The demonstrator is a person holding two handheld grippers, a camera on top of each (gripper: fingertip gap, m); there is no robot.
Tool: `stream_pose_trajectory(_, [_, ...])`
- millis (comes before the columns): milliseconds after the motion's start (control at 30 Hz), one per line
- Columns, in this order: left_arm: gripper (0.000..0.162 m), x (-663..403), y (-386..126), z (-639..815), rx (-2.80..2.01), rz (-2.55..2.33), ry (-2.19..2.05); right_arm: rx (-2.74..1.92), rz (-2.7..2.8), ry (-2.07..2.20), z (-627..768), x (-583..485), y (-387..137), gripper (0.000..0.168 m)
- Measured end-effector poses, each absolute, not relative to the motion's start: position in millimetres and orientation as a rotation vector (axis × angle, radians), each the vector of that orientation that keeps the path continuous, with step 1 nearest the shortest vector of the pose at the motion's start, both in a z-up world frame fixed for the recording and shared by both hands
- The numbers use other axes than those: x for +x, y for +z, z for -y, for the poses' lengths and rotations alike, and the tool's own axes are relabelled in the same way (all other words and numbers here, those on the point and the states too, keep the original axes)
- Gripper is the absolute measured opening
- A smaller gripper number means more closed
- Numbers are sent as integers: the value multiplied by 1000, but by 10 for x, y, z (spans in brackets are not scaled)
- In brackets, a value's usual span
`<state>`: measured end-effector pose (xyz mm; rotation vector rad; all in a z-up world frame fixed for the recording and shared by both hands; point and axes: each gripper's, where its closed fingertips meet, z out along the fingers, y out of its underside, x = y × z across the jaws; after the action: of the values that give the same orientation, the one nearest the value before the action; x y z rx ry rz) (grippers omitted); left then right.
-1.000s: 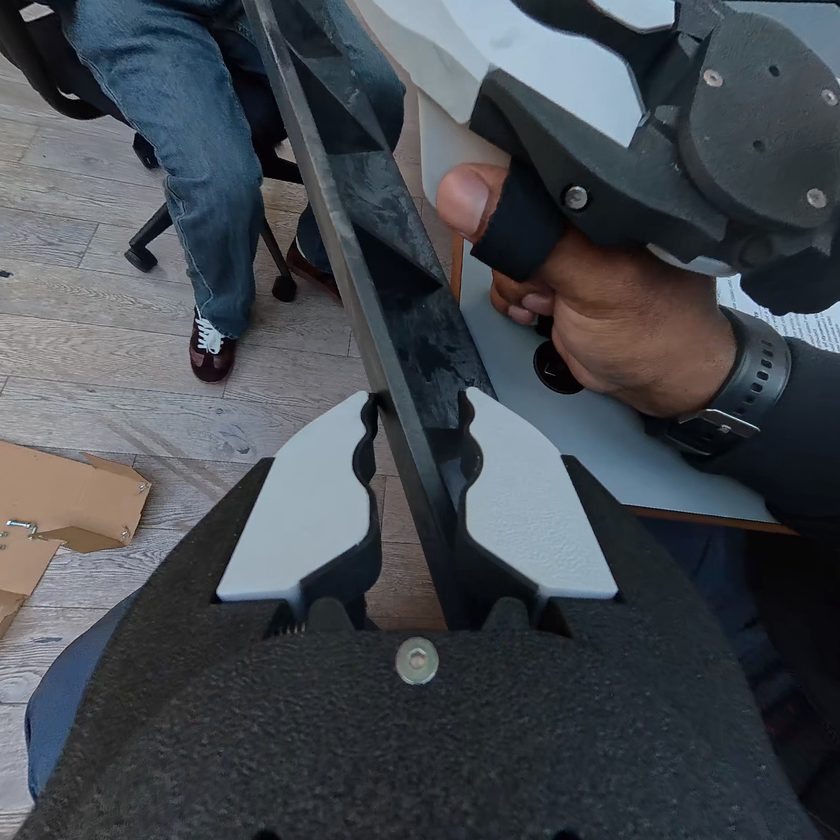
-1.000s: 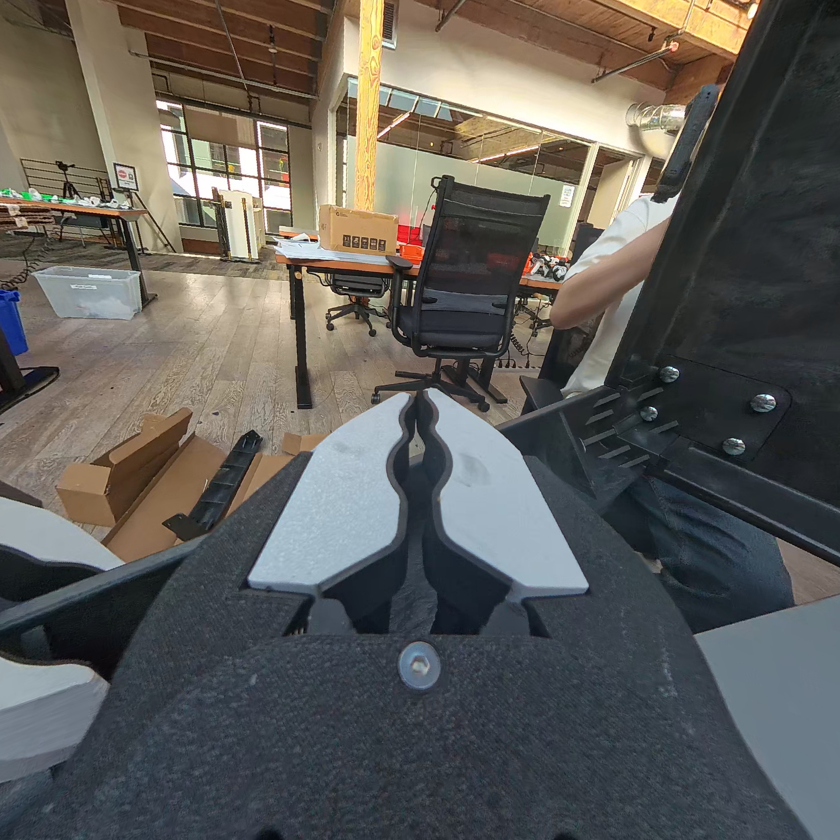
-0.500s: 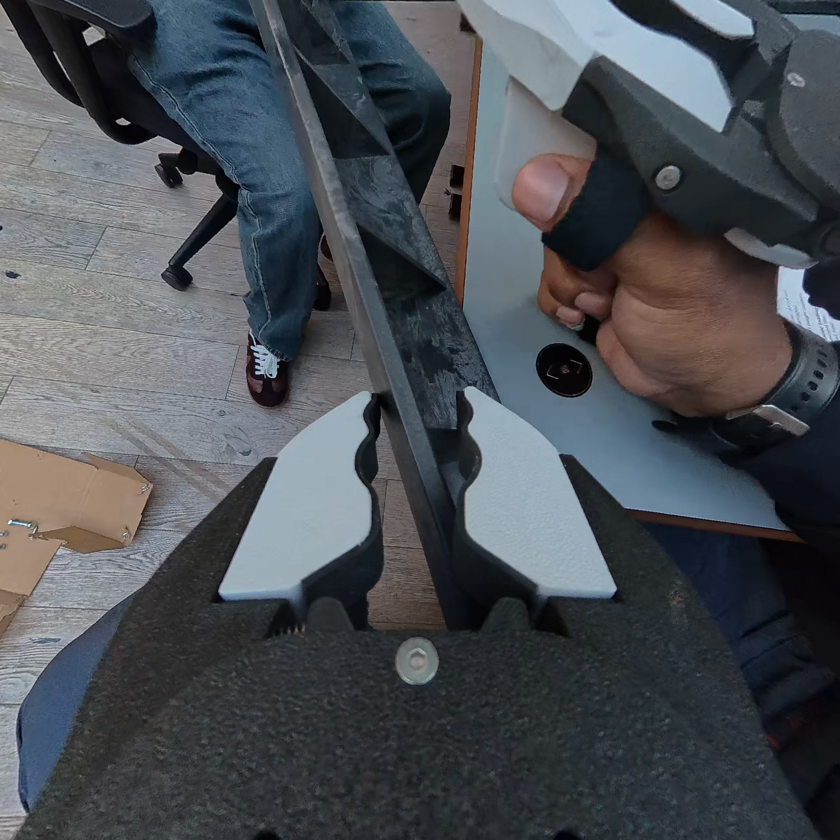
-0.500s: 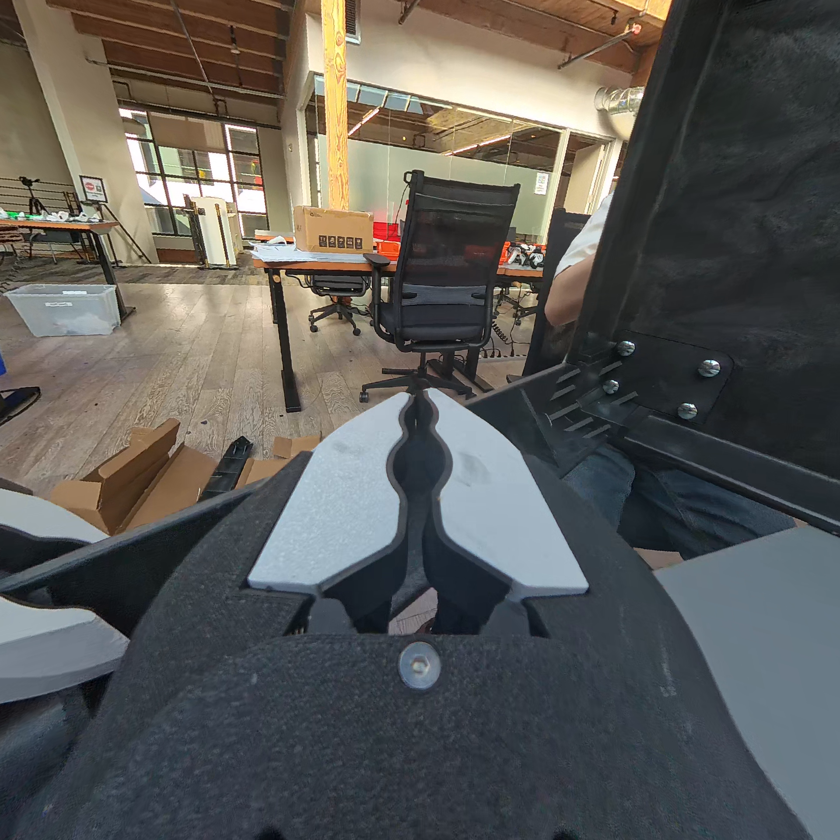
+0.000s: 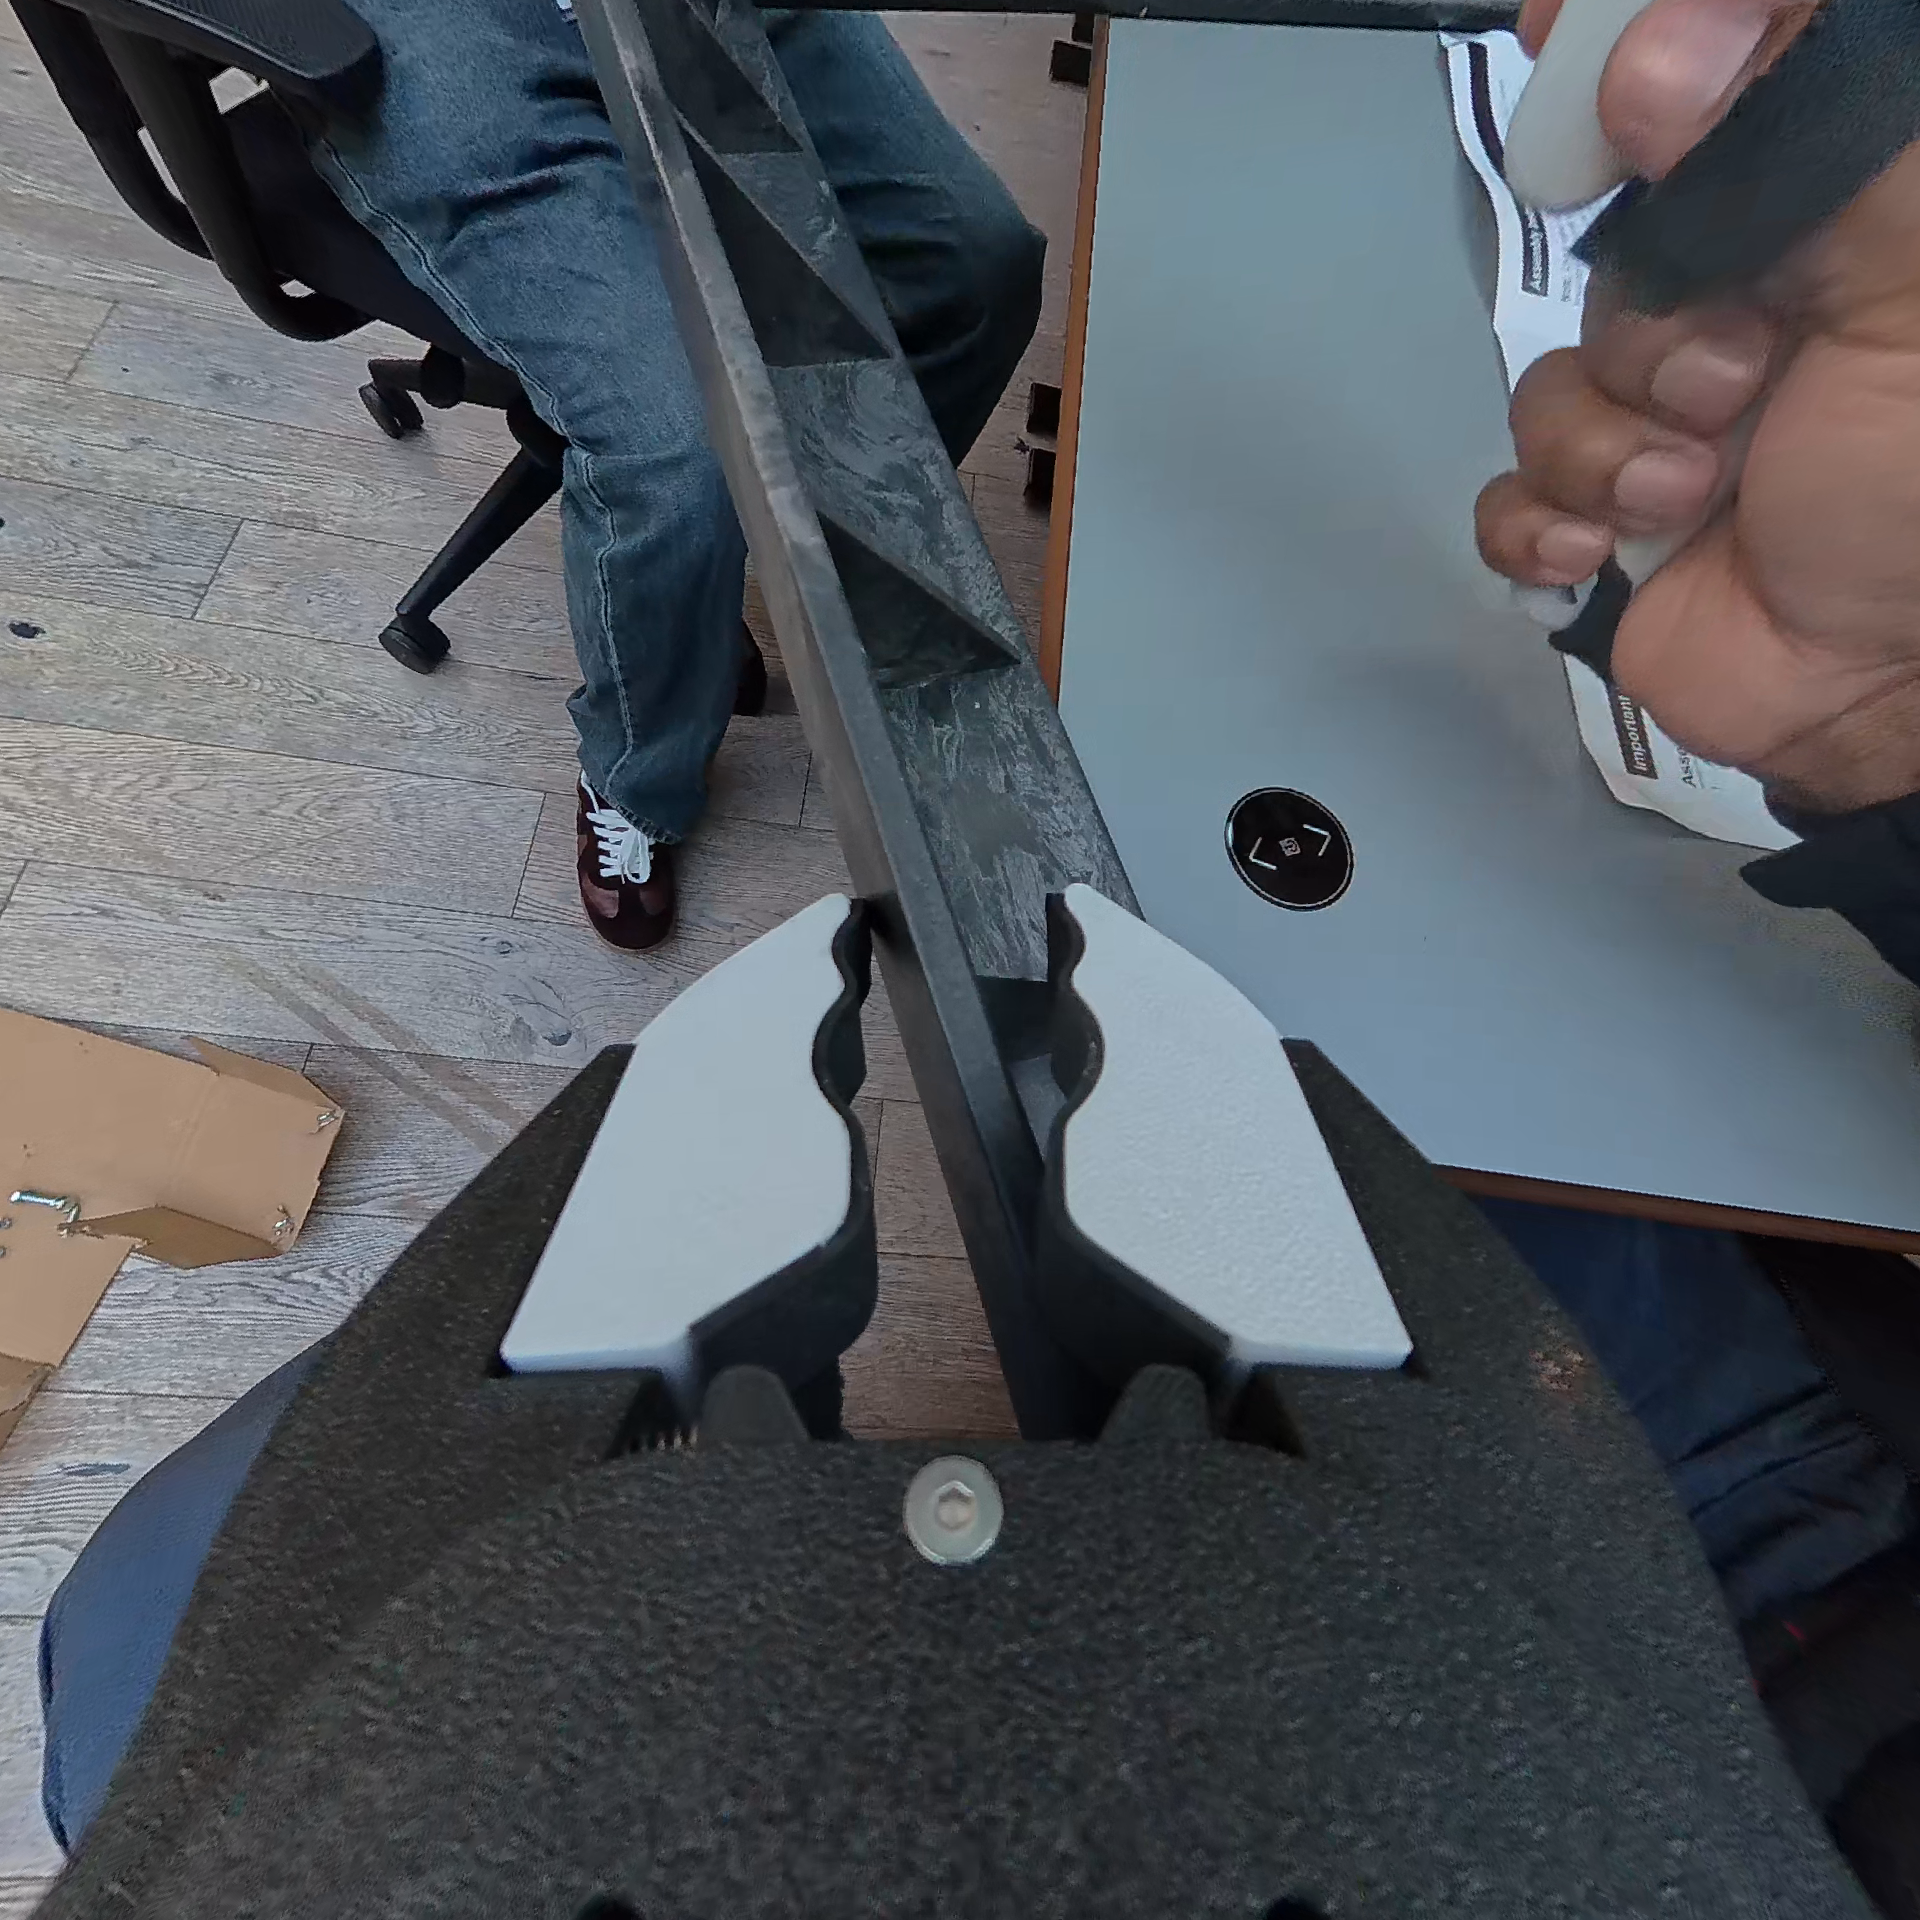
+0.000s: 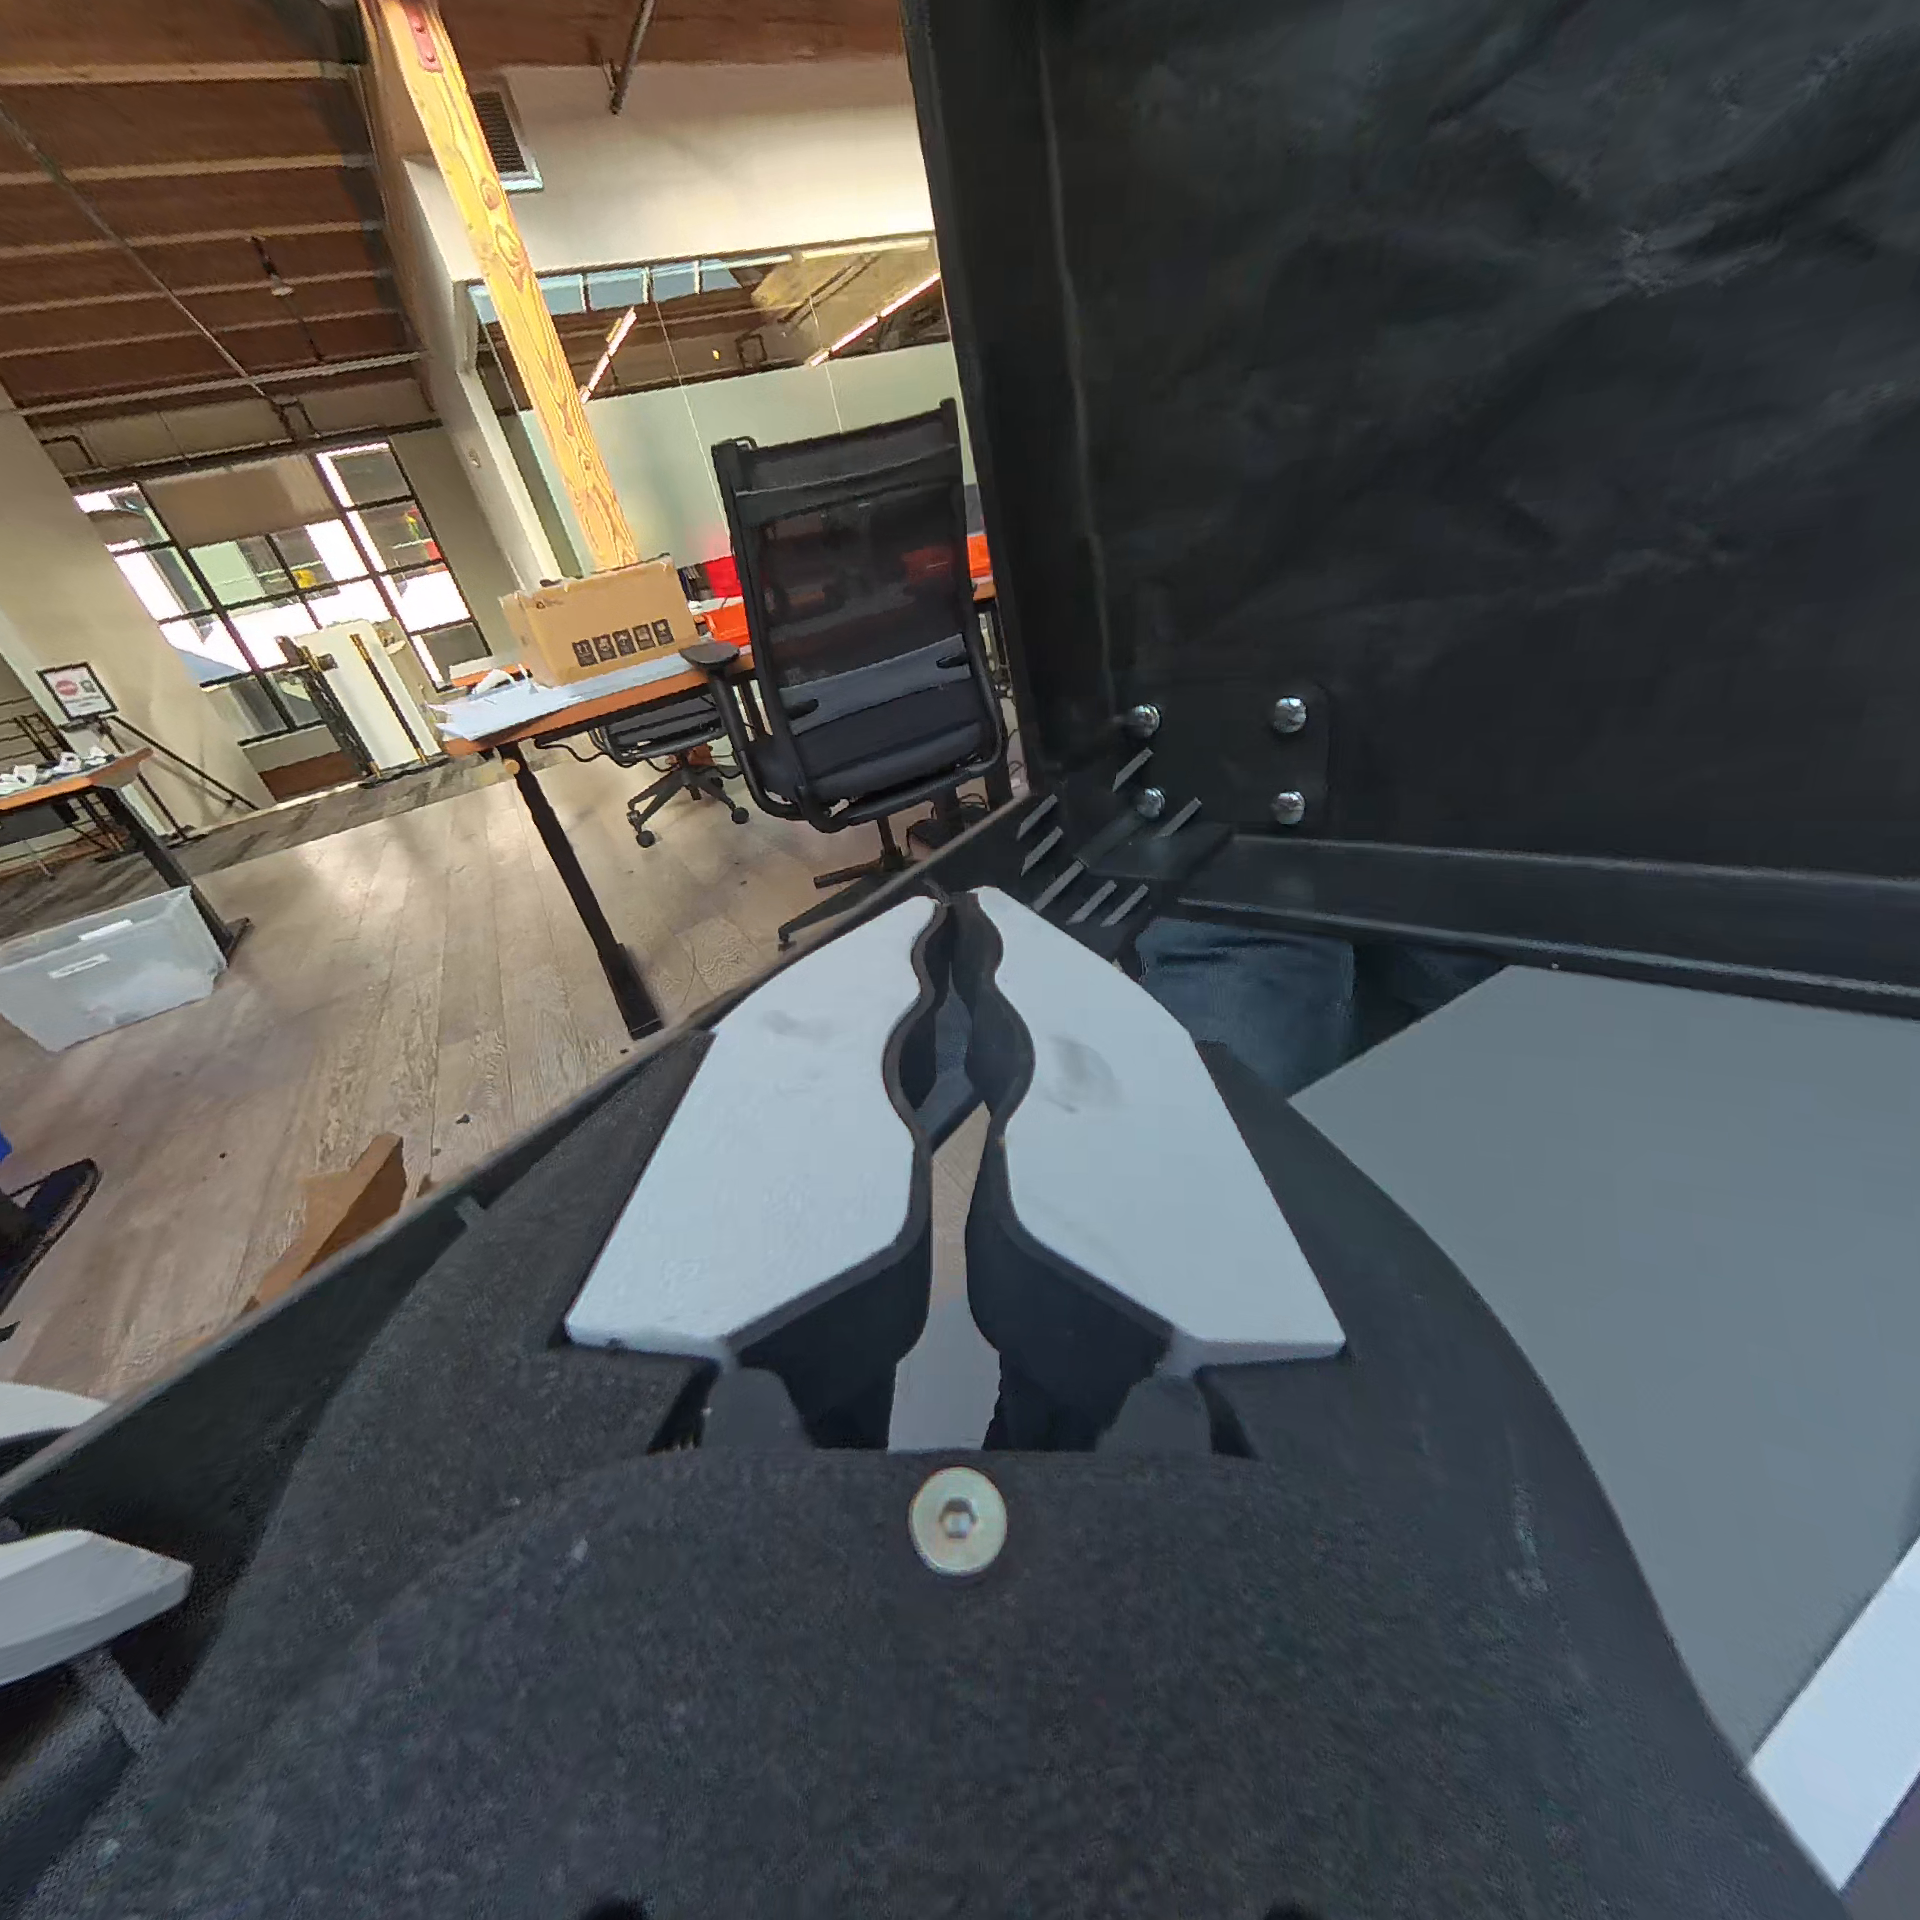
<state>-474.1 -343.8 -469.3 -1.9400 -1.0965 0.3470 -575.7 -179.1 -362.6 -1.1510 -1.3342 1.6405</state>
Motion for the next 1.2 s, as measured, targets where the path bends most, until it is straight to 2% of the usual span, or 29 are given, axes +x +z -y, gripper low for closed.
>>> stream_pose_trajectory(300, [32,-4744,-4693,3439,-1942,1096,353,-911,1023,1712,1977,-6442,-2339,0])
stream_pose_trajectory(533, [31,-4747,-4693,3441,-1942,1097,357,-840,834,1715,1960,-7119,-1719,0])
stream_pose_trajectory(800, [31,-4757,-4698,3445,-1949,1095,373,-830,874,1678,2002,-7419,-2033,0])
stream_pose_trajectory(1200, [31,-4761,-4700,3439,-1939,1095,366,-606,911,1282,1954,-7438,-1955,0])
